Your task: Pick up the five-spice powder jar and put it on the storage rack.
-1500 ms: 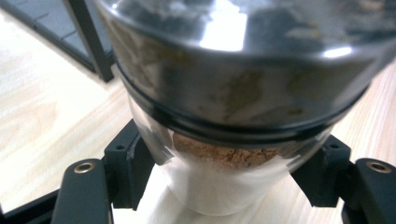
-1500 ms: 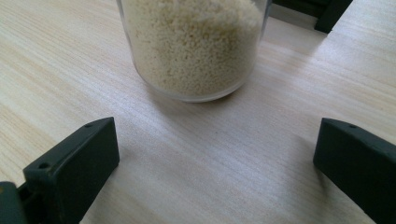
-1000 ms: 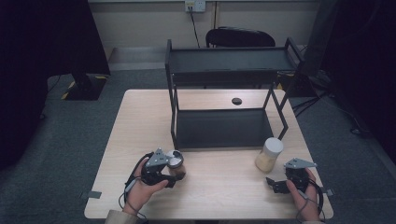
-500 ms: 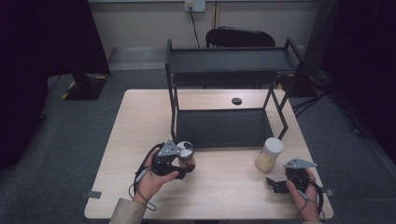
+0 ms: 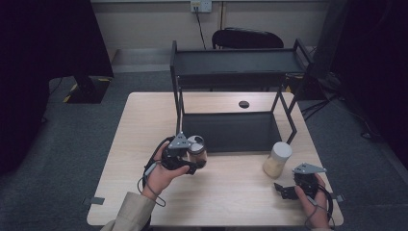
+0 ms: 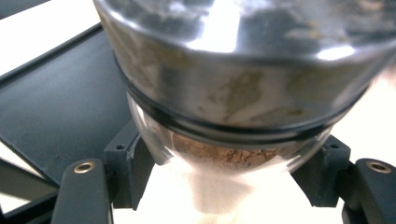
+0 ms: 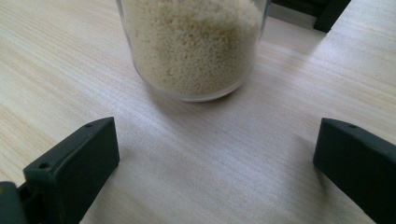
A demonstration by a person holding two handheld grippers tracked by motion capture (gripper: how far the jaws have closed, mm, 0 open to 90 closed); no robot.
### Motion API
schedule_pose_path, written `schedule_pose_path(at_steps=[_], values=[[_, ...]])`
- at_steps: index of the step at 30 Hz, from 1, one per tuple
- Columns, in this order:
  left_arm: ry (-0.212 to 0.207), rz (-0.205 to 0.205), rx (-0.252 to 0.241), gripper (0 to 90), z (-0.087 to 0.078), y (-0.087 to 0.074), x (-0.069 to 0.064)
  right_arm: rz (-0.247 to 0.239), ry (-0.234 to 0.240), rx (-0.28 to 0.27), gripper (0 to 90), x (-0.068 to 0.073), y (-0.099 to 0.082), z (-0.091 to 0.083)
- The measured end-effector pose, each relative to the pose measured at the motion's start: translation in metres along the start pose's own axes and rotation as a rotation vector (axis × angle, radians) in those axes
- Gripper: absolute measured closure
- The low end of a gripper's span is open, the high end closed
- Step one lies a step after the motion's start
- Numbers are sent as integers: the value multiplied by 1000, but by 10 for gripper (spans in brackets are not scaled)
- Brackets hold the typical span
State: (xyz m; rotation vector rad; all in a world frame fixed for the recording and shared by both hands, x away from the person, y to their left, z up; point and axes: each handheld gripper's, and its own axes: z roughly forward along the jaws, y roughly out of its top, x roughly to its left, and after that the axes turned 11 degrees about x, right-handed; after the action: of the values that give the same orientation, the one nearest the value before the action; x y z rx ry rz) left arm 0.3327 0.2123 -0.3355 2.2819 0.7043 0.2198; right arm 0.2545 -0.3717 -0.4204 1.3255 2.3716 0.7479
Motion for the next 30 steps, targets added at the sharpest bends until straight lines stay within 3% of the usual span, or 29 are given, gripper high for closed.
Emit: schedule_pose_path(at_steps=[21,26,30], values=[[5,27,-7,301,-8,54,-1,0,0,0,0,0,0,0],[-14,19,-17,301,-10,70,3,0,0,0,0,0,0,0],[-5,21,-22,301,-12,77,3,0,0,0,0,0,0,0]])
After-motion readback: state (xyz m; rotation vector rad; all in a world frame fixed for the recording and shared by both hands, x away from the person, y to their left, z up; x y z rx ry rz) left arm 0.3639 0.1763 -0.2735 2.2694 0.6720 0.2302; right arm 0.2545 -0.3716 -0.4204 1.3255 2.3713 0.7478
